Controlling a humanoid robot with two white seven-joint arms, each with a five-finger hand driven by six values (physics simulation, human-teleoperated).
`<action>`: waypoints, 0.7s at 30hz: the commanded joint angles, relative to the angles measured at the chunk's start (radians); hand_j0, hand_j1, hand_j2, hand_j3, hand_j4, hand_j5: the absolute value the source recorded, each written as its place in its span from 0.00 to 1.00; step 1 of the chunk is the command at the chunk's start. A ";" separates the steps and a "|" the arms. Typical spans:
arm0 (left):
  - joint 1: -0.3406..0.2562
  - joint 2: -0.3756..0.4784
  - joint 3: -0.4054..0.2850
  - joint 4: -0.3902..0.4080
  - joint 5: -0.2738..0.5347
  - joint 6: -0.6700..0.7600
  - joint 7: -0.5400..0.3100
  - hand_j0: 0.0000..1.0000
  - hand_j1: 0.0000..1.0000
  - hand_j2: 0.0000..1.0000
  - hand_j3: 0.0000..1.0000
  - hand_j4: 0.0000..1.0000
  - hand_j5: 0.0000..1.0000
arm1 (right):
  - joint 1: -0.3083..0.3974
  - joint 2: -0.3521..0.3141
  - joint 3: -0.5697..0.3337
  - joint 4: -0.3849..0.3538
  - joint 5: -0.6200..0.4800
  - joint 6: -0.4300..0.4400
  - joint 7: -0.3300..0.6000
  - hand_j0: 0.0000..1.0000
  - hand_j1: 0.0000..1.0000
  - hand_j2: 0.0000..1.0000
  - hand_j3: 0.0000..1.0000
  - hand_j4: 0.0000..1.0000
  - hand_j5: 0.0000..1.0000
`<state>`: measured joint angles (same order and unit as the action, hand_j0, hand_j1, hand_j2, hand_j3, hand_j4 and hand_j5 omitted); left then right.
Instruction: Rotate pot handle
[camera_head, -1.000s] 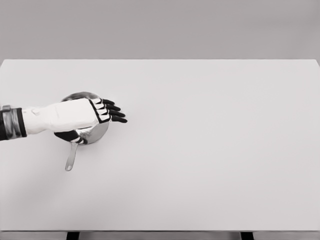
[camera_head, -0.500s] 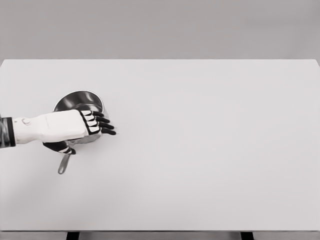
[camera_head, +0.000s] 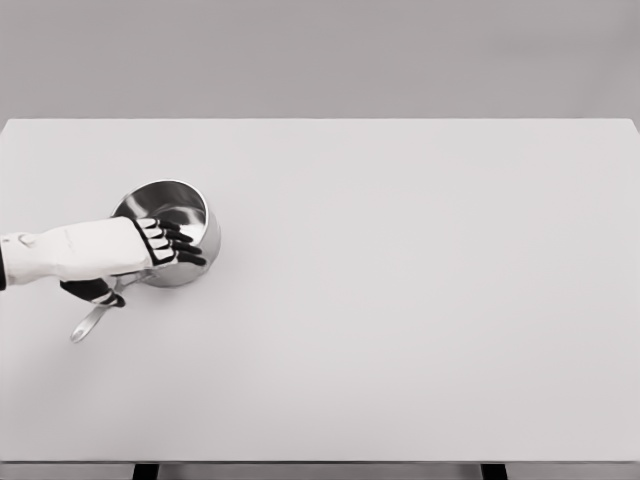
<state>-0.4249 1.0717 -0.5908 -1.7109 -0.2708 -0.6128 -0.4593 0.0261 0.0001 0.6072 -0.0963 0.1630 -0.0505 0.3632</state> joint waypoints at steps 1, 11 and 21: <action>0.000 0.002 0.002 0.027 0.005 0.002 0.001 1.00 1.00 1.00 1.00 1.00 1.00 | 0.000 0.000 0.000 0.001 0.000 -0.002 0.000 1.00 1.00 1.00 1.00 1.00 1.00; -0.002 0.002 0.013 0.117 0.005 0.002 0.001 1.00 1.00 1.00 1.00 1.00 1.00 | 0.000 0.000 0.000 0.000 0.000 0.000 0.000 1.00 1.00 1.00 1.00 1.00 1.00; -0.003 -0.001 0.026 0.192 0.007 0.002 -0.001 1.00 1.00 1.00 1.00 1.00 1.00 | 0.000 0.000 0.000 0.000 0.000 0.000 0.000 1.00 1.00 1.00 1.00 1.00 1.00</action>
<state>-0.4280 1.0703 -0.5700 -1.5369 -0.2699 -0.6128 -0.4601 0.0261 0.0001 0.6072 -0.0964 0.1630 -0.0507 0.3632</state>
